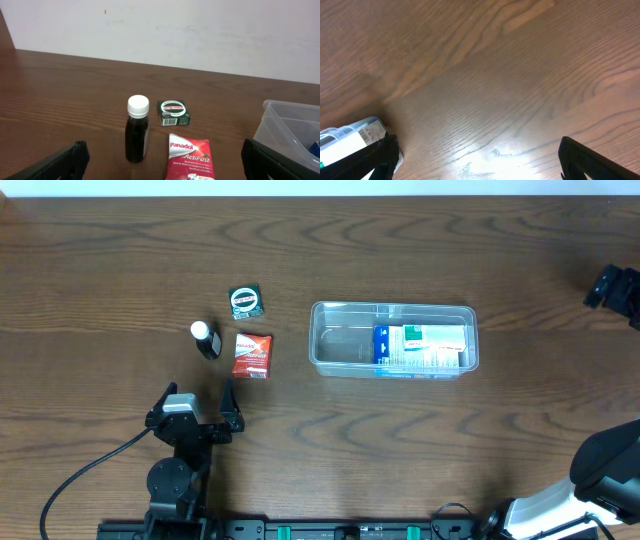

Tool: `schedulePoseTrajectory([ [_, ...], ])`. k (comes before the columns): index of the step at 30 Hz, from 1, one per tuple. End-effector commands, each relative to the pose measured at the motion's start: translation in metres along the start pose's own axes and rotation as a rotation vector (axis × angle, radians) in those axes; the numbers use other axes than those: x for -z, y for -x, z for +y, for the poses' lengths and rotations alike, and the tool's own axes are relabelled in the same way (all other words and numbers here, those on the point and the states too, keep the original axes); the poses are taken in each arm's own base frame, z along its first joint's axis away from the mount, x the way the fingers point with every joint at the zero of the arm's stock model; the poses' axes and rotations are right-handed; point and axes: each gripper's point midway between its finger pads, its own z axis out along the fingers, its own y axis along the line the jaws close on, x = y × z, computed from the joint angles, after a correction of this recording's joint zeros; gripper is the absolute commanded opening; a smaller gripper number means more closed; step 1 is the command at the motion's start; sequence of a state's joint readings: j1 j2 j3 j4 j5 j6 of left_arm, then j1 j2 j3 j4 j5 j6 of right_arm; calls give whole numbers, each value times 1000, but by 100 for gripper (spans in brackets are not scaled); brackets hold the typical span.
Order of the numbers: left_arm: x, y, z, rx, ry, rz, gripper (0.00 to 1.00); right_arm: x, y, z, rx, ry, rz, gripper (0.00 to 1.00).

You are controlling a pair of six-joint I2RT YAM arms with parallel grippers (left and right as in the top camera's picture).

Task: Pack container
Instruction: 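Move left gripper toward the red Panadol ActiFast packet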

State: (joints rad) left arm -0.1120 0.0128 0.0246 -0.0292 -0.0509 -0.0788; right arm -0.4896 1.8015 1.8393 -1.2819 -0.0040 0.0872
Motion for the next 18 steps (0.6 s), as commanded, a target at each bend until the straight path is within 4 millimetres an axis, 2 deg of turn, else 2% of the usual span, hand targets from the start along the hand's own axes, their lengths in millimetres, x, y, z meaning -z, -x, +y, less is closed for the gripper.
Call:
schedulePoseTrajectory([
  [1, -1, -16, 3, 1, 8, 46, 98, 9, 4, -1, -16, 5, -28, 99],
  [5, -1, -11, 4, 4, 16, 22, 98, 9, 4, -1, -16, 5, -28, 99],
  [8, -1, -1, -13, 7, -79, -14, 98, 9, 4, -1, -16, 5, -28, 99],
  [12, 1, 8, -22, 8, -125, -27, 98, 9, 4, -1, -16, 5, -28, 99],
  [18, 7, 46, -29, 5, -133, 9, 98, 9, 4, -1, -16, 5, -28, 99],
])
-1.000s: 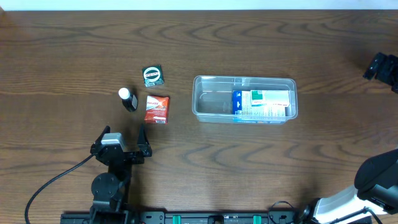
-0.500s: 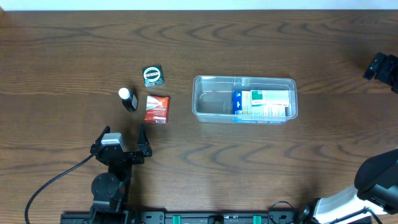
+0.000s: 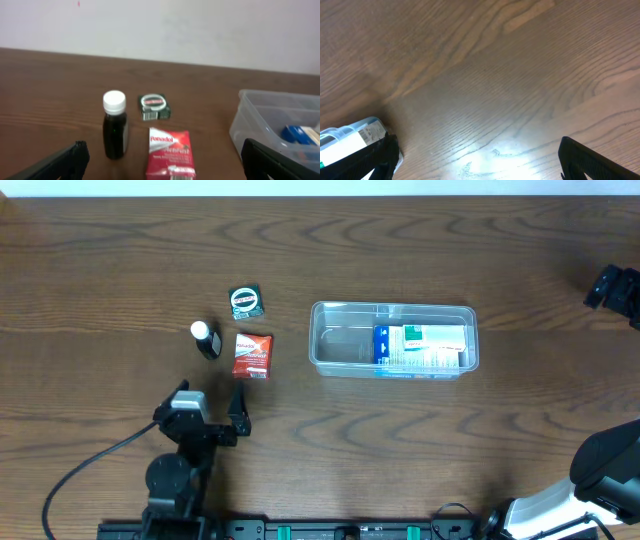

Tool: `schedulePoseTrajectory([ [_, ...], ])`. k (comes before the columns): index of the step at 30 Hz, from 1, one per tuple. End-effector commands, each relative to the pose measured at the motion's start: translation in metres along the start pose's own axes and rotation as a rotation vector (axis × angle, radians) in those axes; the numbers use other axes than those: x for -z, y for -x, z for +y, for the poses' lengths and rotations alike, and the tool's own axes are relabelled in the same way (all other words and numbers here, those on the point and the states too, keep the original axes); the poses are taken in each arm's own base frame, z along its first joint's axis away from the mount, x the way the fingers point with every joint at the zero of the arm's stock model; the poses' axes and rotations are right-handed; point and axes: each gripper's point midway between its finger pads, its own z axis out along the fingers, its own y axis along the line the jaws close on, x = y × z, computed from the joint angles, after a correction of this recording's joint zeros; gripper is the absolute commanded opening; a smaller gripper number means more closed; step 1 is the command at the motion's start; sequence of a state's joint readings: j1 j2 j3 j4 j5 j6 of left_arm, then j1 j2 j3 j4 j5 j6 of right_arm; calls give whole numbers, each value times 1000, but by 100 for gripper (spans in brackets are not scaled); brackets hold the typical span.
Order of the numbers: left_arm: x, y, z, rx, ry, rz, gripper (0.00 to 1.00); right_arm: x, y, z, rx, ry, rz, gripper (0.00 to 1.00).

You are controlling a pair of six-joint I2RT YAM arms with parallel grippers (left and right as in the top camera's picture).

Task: Pack container
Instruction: 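Move left gripper toward the red Panadol ActiFast packet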

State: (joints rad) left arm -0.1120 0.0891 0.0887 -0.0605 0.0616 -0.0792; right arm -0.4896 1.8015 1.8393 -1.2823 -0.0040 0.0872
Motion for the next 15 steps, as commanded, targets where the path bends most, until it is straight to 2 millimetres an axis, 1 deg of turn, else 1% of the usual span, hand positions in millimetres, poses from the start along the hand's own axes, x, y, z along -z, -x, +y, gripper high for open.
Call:
schedulePoseTrajectory([
  [1, 7, 50, -11, 4, -24, -26, 98, 9, 4, -1, -16, 5, -28, 99],
  [4, -2, 64, -13, 7, -11, 66, 98, 9, 4, -1, -16, 5, -28, 99],
  [6, -14, 67, -13, 9, 4, 170, 98, 9, 4, -1, -16, 5, -28, 99],
  [8, -26, 63, -15, 14, 5, 283, 98, 9, 4, -1, -16, 5, -28, 99],
  [10, -40, 53, -23, 31, -30, 432, 98, 9, 4, -1, -16, 5, -28, 99],
  [13, -53, 40, -44, 80, -133, 617, 98, 9, 4, -1, -16, 5, -28, 99],
  [15, -59, 34, -61, 132, -215, 711, 98, 9, 4, -1, -16, 5, -28, 99],
])
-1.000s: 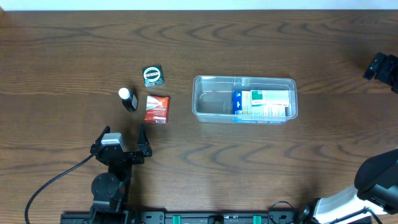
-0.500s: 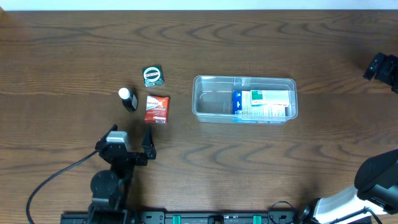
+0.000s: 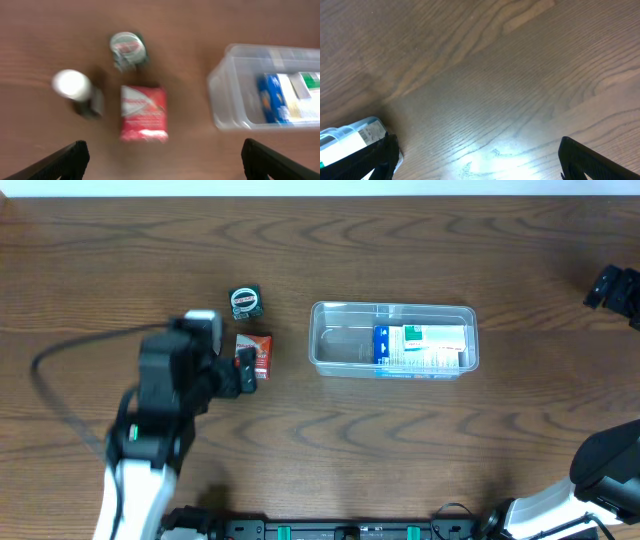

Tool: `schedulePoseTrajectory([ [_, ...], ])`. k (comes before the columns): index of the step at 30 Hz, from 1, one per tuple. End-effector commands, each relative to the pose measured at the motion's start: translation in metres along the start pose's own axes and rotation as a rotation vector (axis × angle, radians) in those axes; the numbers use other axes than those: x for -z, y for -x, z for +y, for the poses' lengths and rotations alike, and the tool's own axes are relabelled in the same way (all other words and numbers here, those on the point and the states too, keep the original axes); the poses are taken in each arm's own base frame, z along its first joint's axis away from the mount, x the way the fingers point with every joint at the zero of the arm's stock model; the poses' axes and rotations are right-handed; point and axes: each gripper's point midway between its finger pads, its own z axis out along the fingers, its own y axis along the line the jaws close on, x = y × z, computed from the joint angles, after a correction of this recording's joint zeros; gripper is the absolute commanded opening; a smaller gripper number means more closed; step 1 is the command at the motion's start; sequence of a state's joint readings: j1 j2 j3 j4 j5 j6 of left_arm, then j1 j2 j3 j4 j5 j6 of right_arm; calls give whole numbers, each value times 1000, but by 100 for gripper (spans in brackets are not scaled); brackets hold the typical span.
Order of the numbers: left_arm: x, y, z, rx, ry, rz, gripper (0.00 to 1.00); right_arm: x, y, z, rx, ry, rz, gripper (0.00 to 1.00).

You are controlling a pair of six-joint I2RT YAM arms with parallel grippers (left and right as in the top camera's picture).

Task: Pack container
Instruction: 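Move left gripper toward the red Panadol ActiFast packet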

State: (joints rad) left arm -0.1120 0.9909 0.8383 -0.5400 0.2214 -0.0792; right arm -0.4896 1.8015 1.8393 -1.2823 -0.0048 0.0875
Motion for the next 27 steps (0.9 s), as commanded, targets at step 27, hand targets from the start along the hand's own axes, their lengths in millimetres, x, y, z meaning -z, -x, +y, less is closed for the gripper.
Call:
schedulePoseTrajectory([
  [27, -48, -7, -22, 35, -122, 239, 98, 9, 4, 0, -15, 5, -28, 99],
])
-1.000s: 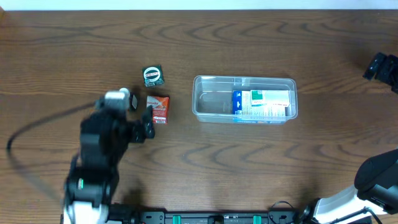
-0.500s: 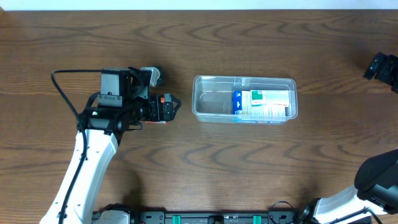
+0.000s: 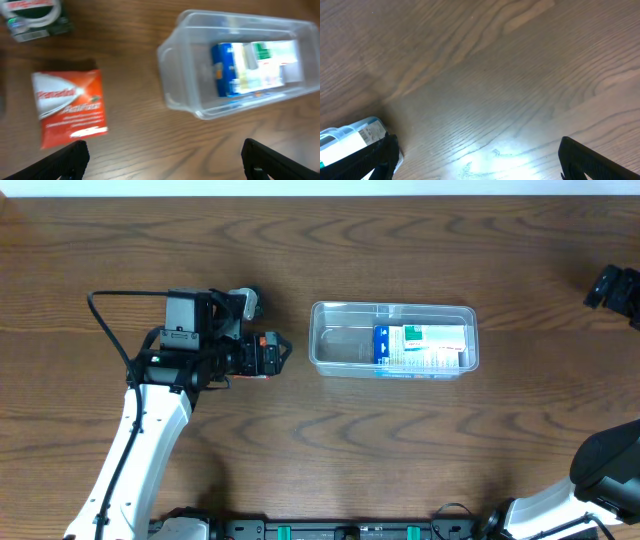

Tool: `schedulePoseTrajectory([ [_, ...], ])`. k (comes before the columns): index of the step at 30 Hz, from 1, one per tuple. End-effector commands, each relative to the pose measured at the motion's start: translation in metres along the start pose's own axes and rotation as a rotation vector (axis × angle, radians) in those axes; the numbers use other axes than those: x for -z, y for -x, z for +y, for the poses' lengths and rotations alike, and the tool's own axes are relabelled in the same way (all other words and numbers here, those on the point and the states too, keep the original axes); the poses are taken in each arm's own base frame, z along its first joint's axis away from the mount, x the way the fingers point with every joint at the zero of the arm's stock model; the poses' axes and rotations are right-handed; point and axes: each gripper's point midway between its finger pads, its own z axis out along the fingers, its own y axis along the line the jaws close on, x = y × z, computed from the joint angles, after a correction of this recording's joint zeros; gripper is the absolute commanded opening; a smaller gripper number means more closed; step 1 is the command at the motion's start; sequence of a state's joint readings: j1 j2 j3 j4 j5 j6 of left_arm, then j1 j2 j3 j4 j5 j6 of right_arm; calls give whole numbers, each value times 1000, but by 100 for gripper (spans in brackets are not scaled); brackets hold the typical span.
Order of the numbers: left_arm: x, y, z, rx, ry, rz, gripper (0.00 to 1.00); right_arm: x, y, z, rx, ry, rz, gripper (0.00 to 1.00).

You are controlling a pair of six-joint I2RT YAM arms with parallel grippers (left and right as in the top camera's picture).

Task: Pack container
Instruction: 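Move left gripper toward the red Panadol ActiFast packet, then lower left gripper over the red packet and grasp it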

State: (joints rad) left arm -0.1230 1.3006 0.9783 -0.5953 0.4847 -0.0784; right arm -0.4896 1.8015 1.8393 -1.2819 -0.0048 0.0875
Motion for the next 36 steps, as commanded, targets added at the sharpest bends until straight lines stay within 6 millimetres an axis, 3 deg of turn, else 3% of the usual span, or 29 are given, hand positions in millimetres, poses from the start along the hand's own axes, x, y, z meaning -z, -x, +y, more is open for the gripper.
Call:
schedulePoseTrajectory([
  [1, 5, 5, 24, 3, 168, -16, 98, 9, 4, 0, -15, 5, -28, 99],
  [9, 9, 8, 46, -7, 390, -50, 98, 9, 4, 0, -15, 5, -28, 99],
  [16, 15, 38, 50, -39, 457, -178, 98, 9, 4, 0, -15, 5, -28, 99],
  [19, 25, 53, 61, -39, 545, -252, 98, 9, 4, 0, -15, 5, -28, 99],
  [23, 33, 59, 70, -36, 612, -287, 98, 9, 4, 0, -15, 5, -28, 99],
  [30, 12, 44, 64, -36, 532, -200, 98, 9, 4, 0, -15, 5, -28, 99],
  [36, -22, 17, 79, -23, 537, -59, 98, 9, 4, 0, -15, 5, -28, 99],
])
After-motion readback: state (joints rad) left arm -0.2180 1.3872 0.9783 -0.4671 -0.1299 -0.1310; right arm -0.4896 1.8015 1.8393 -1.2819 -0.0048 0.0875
